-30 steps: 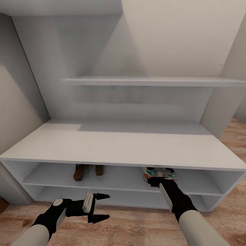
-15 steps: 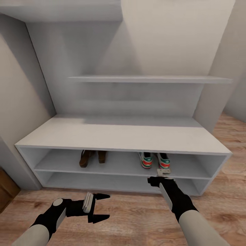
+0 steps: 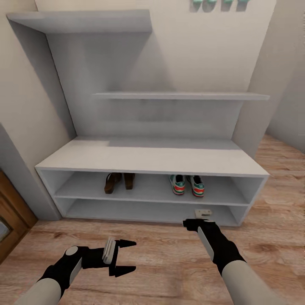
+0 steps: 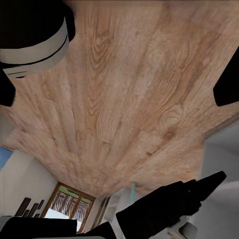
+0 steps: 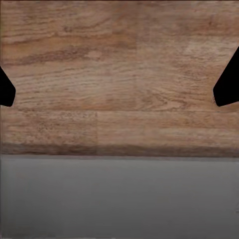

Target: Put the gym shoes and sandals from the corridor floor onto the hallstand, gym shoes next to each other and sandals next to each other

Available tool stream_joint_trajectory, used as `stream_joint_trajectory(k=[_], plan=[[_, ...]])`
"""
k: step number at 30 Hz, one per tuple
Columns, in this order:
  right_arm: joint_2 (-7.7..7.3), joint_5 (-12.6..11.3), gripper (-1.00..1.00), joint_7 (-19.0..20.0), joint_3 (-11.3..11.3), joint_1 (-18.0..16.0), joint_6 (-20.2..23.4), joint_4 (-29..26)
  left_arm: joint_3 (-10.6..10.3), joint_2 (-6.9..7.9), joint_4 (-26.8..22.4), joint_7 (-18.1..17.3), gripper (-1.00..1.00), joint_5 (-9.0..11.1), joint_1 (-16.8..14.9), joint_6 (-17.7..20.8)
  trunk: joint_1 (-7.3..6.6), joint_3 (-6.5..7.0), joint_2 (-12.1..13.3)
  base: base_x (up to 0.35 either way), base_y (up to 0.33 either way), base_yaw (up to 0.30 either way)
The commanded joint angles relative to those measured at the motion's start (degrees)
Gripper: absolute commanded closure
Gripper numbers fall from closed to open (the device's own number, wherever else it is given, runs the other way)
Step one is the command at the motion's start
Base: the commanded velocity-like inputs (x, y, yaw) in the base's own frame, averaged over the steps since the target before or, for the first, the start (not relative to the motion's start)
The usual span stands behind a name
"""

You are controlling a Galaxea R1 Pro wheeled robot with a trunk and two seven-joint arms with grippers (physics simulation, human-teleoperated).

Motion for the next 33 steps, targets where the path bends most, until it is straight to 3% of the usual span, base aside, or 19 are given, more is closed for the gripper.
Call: stream_joint_trajectory(k=[1,8,14,26,33], plan=[[-0.03,-0.46,-1.0,-0.49,0.21,-0.02,0.26,-0.08,0.06,0.0,0.03,-0.15,-1.0,0.13,-0.03,-0.43,-0.04,-0.05,-0.02,-0.282,0.0,0.0],[-0.03,-0.44,-1.0,-0.49,0.22,-0.02,0.2,0.07,0.06,0.0,0.03,-0.22,-1.0,0.13,-0.03,-0.43,-0.04,-0.05,-0.02,-0.174,0.0,0.0],[-0.01,-0.51,-1.0,-0.21,0.25,0.06,-2.29,0.33,0.06,0.09,0.03,-0.24,-1.0,0.18,-0.04,-0.43,-0.04,-0.05,-0.02,-0.016,0.0,0.0],[-0.09,-0.52,-1.0,-0.05,0.24,0.35,-2.64,0.83,0.07,0.33,0.03,-0.24,-1.0,0.22,-0.05,-0.43,-0.04,-0.05,-0.02,0.0,0.0,0.0],[-0.39,-0.7,-1.0,0.1,0.22,0.55,-2.68,2.38,0.14,0.45,0.03,-0.24,-1.0,0.24,-0.08,-0.4,-0.22,1.5,0.07,0.0,0.0,0.0]])
